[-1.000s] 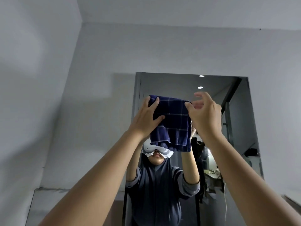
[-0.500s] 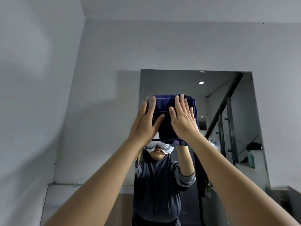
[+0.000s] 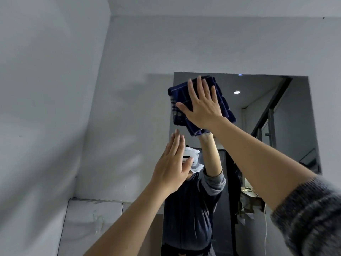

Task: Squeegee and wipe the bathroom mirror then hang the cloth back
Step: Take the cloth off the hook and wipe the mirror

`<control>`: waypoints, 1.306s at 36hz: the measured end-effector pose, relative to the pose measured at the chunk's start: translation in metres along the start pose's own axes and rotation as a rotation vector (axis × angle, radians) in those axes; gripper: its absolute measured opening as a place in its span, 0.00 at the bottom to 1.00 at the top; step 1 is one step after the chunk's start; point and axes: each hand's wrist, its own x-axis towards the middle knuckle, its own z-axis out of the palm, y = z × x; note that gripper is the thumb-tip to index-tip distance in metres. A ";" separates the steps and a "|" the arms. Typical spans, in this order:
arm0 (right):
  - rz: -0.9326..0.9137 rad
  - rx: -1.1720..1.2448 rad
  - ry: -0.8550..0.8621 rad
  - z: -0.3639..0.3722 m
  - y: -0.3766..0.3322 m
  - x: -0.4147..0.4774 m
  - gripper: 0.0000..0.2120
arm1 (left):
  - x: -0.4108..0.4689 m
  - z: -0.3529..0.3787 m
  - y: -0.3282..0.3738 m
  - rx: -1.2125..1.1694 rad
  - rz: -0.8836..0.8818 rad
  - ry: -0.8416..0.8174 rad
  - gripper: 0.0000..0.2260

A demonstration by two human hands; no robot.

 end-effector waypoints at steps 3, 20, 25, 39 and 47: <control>-0.166 -0.084 -0.025 -0.004 0.010 0.006 0.37 | -0.003 0.002 0.001 0.006 -0.008 -0.011 0.31; 0.576 0.060 0.167 -0.038 0.194 -0.053 0.36 | -0.002 0.030 -0.002 0.082 -0.096 0.033 0.31; 0.827 0.150 0.313 -0.020 0.165 -0.064 0.35 | -0.004 0.028 0.001 0.053 -0.098 0.037 0.30; 0.367 0.078 0.154 0.000 0.023 0.011 0.34 | -0.043 0.023 0.018 0.007 -0.070 0.010 0.31; -0.304 -0.154 0.013 0.012 -0.004 -0.010 0.33 | -0.048 0.025 0.018 0.018 -0.097 0.016 0.30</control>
